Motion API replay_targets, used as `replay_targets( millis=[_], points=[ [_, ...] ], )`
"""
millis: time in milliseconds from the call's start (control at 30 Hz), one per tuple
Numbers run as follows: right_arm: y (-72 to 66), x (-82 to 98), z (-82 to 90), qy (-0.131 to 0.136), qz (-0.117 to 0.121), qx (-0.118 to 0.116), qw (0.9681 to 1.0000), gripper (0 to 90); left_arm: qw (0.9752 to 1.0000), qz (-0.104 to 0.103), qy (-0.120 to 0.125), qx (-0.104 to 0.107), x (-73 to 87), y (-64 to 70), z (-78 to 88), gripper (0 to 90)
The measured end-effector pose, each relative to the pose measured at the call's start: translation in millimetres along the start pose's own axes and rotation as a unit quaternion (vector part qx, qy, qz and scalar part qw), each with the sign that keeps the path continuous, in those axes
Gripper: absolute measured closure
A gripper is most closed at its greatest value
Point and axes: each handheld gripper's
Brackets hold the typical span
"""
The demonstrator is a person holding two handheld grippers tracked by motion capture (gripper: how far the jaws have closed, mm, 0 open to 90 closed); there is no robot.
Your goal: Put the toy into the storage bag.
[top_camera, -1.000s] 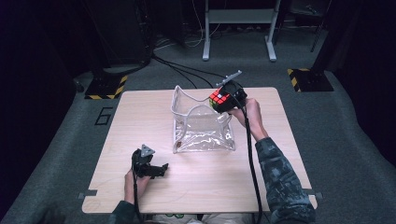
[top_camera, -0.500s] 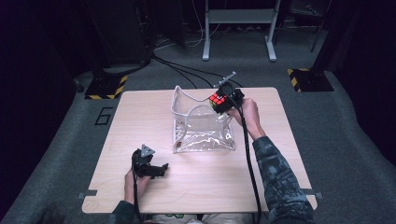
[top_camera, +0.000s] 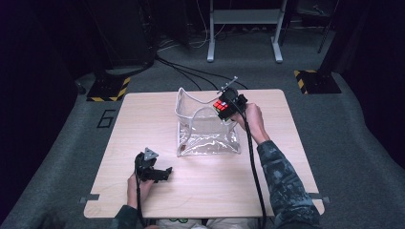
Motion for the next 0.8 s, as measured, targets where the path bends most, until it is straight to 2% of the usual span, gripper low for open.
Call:
replay_targets(
  millis=[67, 100, 133, 233, 300, 400, 433, 533, 600, 800],
  points=[
    [-1.7, -0.8, -1.4, 0.001, 0.000, 0.000, 1.0000, 33.0, 1.0000, 0.000, 0.000, 0.000, 0.0, 0.0, 0.0, 0.6],
    [-1.1, -1.2, -1.5, -0.002, 0.012, 0.000, 0.9999, 33.0, 1.0000, 0.000, 0.000, 0.000, 0.0, 0.0, 0.0, 0.6],
    [-2.1, -1.8, -2.0, -0.002, 0.014, 0.000, 0.9999, 33.0, 1.0000, 0.000, 0.000, 0.000, 0.0, 0.0, 0.0, 0.6],
    [-3.8, -2.8, -3.4, -0.008, 0.017, 0.001, 0.9998, 33.0, 1.0000, 0.000, 0.000, 0.000, 0.0, 0.0, 0.0, 0.7],
    [-5.0, -3.0, -3.2, -0.014, 0.011, 0.003, 0.9998, 33.0, 1.0000, 0.000, 0.000, 0.000, 0.0, 0.0, 0.0, 0.7],
    [-3.3, -2.5, -3.5, -0.008, 0.014, -0.002, 0.9999, 32.6, 1.0000, 0.000, 0.000, 0.000, 0.0, 0.0, 0.1, 0.6],
    [-3.1, -2.2, -2.8, -0.006, 0.010, -0.005, 0.9999, 31.4, 1.0000, 0.000, 0.000, 0.000, 0.0, 0.1, 0.0, 0.6],
    [-2.3, -1.8, 0.2, 0.003, 0.007, -0.010, 0.9999, 19.8, 1.0000, 0.000, 0.000, 0.000, 0.0, 0.1, 0.0, 0.6],
    [-3.3, -1.2, 4.5, 0.006, 0.002, -0.008, 1.0000, 15.4, 1.0000, 0.000, 0.001, 0.000, 0.1, 0.1, -0.2, 0.7],
    [-4.5, 2.1, 22.9, 0.033, -0.003, -0.023, 0.9992, 10.5, 1.0000, 0.002, 0.000, 0.001, 0.0, 0.5, 0.0, 0.7]
  ],
)
Point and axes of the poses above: each handheld gripper's, and its own axes: z roughly backward along the jaws, x roughly out of its underside, y roughly to its right, and after that the axes turned 12 degrees about -z, right-handed
